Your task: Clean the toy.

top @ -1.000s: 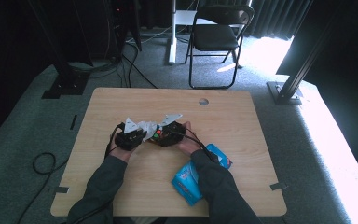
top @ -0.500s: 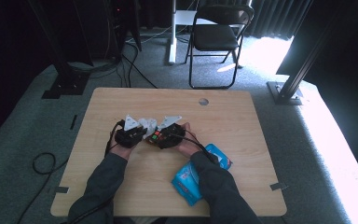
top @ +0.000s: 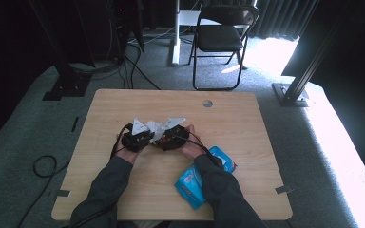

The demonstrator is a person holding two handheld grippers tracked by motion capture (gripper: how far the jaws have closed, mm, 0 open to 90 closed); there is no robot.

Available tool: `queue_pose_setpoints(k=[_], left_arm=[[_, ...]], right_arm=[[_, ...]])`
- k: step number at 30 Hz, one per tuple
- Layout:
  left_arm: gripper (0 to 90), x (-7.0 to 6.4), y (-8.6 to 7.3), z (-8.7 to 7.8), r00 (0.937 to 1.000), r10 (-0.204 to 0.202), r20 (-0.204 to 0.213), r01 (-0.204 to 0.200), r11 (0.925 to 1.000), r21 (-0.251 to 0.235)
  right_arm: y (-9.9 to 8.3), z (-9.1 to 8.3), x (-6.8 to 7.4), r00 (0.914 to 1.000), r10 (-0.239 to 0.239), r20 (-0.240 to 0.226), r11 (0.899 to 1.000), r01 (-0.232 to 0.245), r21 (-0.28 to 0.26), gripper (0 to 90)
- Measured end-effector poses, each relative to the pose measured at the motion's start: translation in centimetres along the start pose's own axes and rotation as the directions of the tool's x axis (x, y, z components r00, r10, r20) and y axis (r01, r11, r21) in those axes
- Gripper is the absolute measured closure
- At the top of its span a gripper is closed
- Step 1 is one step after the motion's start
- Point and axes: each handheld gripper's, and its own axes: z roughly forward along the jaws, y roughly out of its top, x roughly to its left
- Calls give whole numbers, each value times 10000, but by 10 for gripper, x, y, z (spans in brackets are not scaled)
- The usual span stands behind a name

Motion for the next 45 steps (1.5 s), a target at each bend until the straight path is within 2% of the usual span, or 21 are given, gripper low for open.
queue_pose_setpoints(k=[17, 22, 28, 34, 45], left_arm=[[824, -13, 4, -1, 9983, 390, 425, -386, 9992, -96], [824, -14, 4, -1, 9981, 453, 427, -447, 9989, -155], [823, -12, 2, 0, 9986, 492, 197, -490, 9988, -88], [824, -4, 0, 1, 9994, 343, -58, -343, 9994, 18], [824, 11, -6, 6, 9986, -271, -455, 281, 9994, 212]], right_arm=[[0, 0, 0, 9999, -30, 133, 10000, 30, 22, 344], [0, 0, 0, 9999, 2, 127, 10000, -1, -31, 344], [0, 0, 1, 9999, -48, 120, 10000, 48, -12, 344], [0, -1, 1, 9999, -40, 100, 10000, 41, -74, 344], [0, -2, 1, 10000, -66, -7, 9998, 66, -174, 344]])
